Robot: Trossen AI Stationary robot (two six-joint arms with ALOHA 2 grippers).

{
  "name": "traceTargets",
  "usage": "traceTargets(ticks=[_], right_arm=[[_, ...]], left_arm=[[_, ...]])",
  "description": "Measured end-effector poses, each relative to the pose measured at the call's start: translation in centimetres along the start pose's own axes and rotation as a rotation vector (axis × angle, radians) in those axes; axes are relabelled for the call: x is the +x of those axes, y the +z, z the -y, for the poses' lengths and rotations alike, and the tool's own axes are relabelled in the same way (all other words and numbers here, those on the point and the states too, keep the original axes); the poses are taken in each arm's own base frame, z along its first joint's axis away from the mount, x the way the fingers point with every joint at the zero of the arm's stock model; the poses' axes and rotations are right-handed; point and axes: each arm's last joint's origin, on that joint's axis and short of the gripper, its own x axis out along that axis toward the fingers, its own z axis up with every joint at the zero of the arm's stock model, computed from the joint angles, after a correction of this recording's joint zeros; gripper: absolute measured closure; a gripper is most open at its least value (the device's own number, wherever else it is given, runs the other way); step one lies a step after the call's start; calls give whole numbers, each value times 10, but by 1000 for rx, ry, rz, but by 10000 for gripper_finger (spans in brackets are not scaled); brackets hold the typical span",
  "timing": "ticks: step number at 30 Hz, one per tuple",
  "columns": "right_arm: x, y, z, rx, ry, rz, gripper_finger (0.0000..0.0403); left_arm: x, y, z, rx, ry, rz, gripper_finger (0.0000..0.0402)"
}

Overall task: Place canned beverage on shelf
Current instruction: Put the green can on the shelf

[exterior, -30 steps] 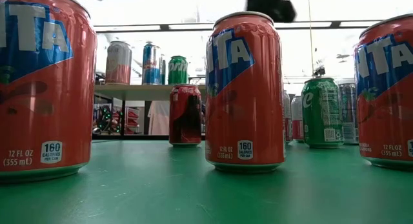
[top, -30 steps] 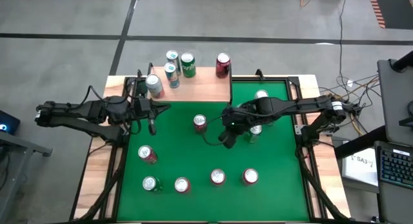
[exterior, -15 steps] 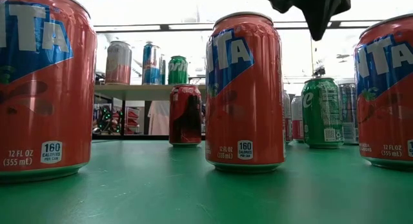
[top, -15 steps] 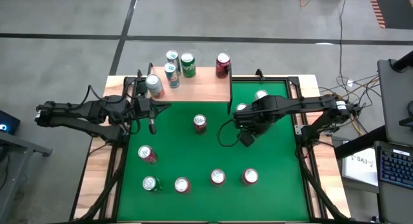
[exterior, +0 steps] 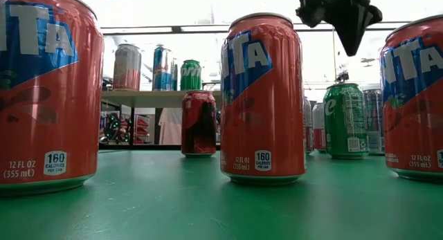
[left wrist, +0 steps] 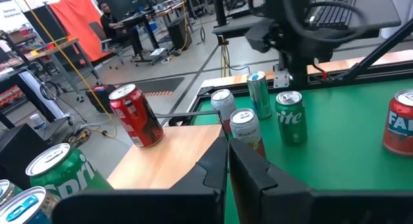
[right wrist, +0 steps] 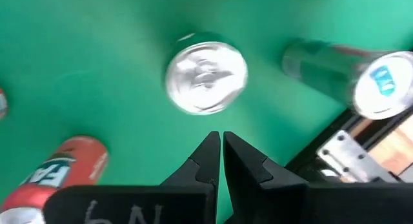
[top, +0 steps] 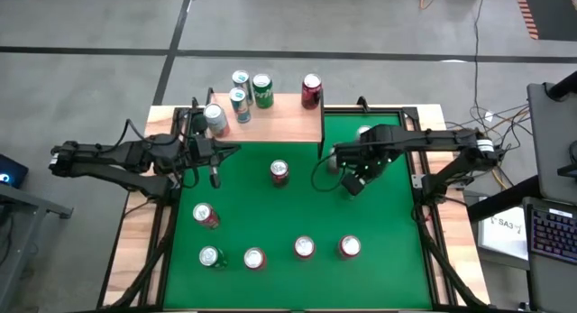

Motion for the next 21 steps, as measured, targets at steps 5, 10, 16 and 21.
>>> traceTargets(ticks=[5, 10, 16, 21], right_arm=[[1, 7, 14, 81, -2, 50, 390], [3, 11, 11, 112, 25, 75, 369], [10, 16, 5, 152, 38, 24, 270], [21, 20, -4, 138, 10, -12, 168]], left_arm=[[1, 0, 0, 13, -1, -3, 402], [1, 0, 1, 24, -1, -5, 402], [2, -1, 1, 33, -2, -9, 402], [3, -1, 1, 48, -2, -10, 402]])
